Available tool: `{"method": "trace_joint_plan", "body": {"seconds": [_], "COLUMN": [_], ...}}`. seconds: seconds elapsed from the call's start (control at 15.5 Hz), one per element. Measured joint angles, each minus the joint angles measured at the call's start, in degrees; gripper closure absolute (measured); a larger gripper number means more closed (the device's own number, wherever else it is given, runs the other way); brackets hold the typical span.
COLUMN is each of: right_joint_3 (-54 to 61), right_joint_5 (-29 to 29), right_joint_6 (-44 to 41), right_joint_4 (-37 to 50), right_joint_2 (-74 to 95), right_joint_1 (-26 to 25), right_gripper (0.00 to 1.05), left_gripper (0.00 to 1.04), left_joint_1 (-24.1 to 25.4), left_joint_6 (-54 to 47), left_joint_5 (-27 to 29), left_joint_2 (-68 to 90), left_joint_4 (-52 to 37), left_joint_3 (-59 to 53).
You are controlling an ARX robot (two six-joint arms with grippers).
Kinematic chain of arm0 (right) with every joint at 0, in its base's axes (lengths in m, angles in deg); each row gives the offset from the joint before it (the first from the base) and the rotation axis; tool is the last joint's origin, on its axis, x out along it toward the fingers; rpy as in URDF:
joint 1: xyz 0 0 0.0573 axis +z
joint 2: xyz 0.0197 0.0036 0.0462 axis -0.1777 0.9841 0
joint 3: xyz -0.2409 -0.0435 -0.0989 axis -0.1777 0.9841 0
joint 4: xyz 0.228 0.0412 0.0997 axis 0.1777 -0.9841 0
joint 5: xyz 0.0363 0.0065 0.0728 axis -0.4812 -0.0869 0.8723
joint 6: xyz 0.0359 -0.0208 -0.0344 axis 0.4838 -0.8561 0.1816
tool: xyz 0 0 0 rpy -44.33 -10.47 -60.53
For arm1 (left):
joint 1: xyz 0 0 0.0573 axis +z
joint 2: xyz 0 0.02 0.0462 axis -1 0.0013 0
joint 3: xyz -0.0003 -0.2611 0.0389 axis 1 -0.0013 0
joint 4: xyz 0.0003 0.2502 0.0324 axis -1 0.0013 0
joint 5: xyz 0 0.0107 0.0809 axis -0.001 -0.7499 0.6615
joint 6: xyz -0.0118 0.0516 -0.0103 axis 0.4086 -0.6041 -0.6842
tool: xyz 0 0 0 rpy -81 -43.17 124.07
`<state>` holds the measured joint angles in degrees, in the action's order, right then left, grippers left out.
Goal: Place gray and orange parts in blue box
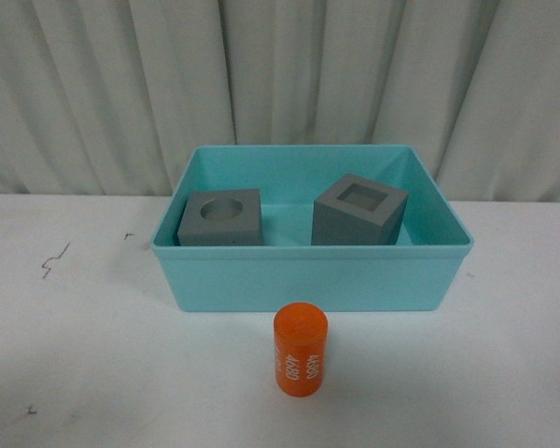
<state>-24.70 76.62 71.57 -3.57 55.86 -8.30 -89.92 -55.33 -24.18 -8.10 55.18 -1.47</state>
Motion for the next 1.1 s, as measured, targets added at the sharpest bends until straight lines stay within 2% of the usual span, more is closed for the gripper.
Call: {"method": "trace_joint_plan", "body": {"seconds": [0.13,0.19,0.39,0.65,0.97,1.1], "right_joint_3": [-8.0,-11.9,-23.8,-38.8,-45.9,-48.4], "right_joint_5": [-1.7,-2.4,-2.5,-1.9,-2.4,-0.4], "right_joint_6": [4.0,5.7,9.9,11.8,7.5,3.5], "right_joint_4": [6.9,6.6,-0.2,-14.2,-20.1,-22.3], "right_joint_2": [18.0,24.9,40.3,57.6,69.4,73.0], "right_joint_1": [4.3,6.4,12.6,22.5,26.9,28.2], "right_gripper": [0.06,0.06,0.06,0.06,0.06,0.06], "left_gripper": [0.07,0.07,0.07,0.07,0.07,0.07], "left_joint_1": [0.0,0.0,0.0,0.0,0.0,0.0], "left_joint_6": [0.0,0.0,0.0,0.0,0.0,0.0], "left_joint_5": [0.0,0.0,0.0,0.0,0.0,0.0], "left_joint_2": [0.0,0.0,0.0,0.0,0.0,0.0], "left_joint_4": [0.0,0.0,0.0,0.0,0.0,0.0], "left_joint_3": [0.0,0.0,0.0,0.0,0.0,0.0]}}
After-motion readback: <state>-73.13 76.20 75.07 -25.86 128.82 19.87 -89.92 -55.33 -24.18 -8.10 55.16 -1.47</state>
